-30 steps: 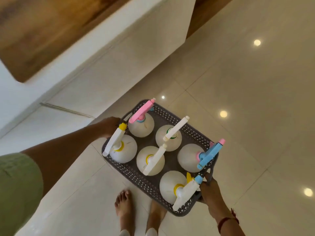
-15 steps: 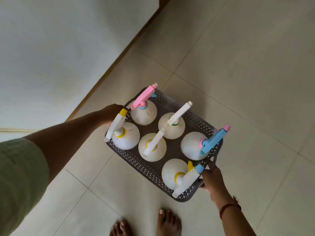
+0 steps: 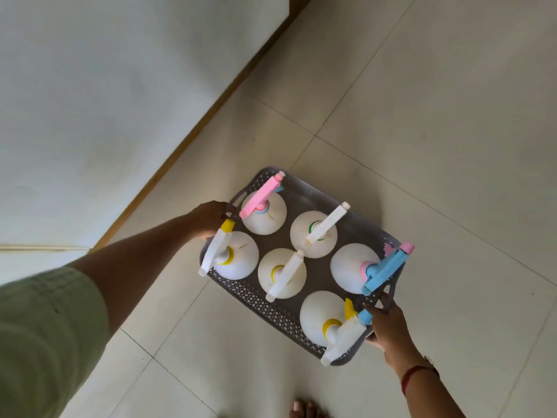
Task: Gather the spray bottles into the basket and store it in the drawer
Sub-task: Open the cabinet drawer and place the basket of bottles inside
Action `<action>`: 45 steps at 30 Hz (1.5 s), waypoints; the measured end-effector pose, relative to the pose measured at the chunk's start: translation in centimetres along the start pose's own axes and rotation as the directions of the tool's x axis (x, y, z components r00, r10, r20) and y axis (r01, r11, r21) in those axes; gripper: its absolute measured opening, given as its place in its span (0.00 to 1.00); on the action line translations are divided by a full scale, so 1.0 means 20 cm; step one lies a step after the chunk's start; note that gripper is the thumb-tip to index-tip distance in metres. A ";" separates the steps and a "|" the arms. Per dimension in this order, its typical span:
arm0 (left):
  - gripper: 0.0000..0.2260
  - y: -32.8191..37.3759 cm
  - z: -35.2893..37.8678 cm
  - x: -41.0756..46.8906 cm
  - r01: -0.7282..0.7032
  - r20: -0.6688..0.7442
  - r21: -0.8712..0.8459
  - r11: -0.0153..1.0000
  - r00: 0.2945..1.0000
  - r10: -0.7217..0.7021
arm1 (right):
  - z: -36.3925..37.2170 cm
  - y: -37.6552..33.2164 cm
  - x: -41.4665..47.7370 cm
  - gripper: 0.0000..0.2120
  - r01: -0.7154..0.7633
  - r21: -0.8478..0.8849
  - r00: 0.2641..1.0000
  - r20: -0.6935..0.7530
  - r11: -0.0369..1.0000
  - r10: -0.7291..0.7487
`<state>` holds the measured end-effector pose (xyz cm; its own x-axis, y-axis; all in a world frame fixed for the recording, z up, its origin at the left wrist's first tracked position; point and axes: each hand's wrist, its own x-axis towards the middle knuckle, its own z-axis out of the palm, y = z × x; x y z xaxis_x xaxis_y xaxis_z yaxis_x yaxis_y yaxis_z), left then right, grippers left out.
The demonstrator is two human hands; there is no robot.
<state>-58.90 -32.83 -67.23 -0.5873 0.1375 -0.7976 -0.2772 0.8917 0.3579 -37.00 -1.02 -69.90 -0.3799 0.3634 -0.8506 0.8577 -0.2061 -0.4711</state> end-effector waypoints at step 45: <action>0.15 -1.38 0.45 -2.04 -0.046 0.034 -0.994 -0.098 0.729 -0.683 | 1.42 -0.09 -1.40 0.08 -0.091 -0.407 0.831 0.471 0.909 0.295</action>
<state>-20.40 -59.10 -48.84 -0.2131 -0.4945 -0.8426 -0.7019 -0.5225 0.4841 -37.67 -36.65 -51.83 -0.2264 -0.1868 -0.9559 0.9552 0.1493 -0.2554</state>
